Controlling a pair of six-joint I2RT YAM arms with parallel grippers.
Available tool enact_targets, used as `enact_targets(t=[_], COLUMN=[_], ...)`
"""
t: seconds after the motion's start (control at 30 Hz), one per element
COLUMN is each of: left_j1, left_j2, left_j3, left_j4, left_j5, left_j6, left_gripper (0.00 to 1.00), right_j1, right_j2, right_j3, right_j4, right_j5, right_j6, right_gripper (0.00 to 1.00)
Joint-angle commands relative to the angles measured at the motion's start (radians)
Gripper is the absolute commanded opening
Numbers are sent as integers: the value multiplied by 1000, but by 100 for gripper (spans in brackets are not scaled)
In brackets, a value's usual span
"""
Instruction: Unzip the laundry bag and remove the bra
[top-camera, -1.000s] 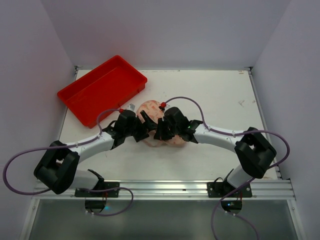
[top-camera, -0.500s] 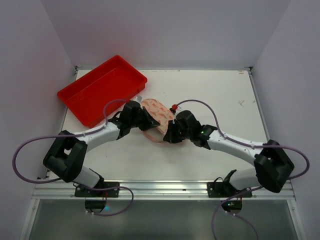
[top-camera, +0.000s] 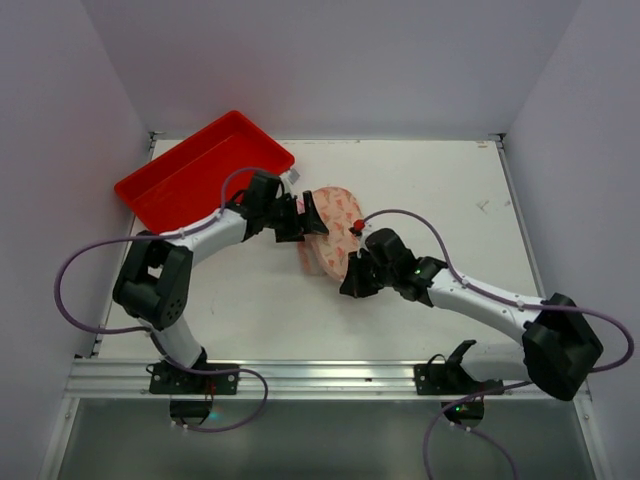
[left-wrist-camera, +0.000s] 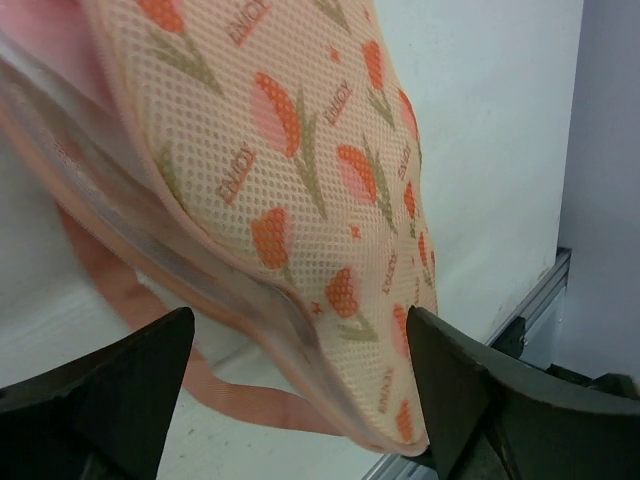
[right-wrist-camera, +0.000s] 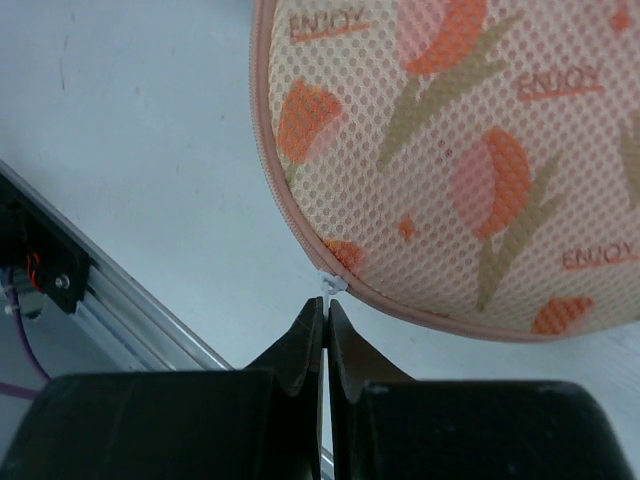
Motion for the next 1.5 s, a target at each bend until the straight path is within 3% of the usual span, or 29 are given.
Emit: enact_targets(t=[0.0,0.1,0.3,0.57,0.63,0.67,0.77,0.93,1.27,1.37,1.47], left_j1=[38,42,-27,-105,-105,-105,-103,-67,64,64,64], left_j2=[-101,-214,-440,-374,-350,-347,-333,-322,-363,-380,-409], left_j3=[8,-82,-367,-403,-392,-383,-351,-326,-332,-338,-386], left_j4=[-91,-115,37,177,182,183,174,165,113,19,-53], left_j5=[-33,-129,-245,-267,-273,-278,-281,-218,190,239,203], left_j6=[47,-63,-272,-352,-350,-349,-326,-266,-124,-42,21], left_gripper=[93,98,94,76,51,31,2,0,0,0,0], right_j1=[36,56,76,81,81,81,76,29,-144,-195,-261], right_j2=[89,186,338,381,367,361,313,210,86,54,22], right_j3=[90,154,273,297,279,273,231,124,-9,-33,-39], right_j4=[93,173,213,213,206,181,119,36,-67,-67,-83], right_j5=[-92,-126,-107,-83,-69,-69,-39,-54,-55,-38,6], right_j6=[9,44,57,52,48,45,22,-11,-26,-2,9], right_gripper=[0,0,0,0,0,0,0,0,0,0,0])
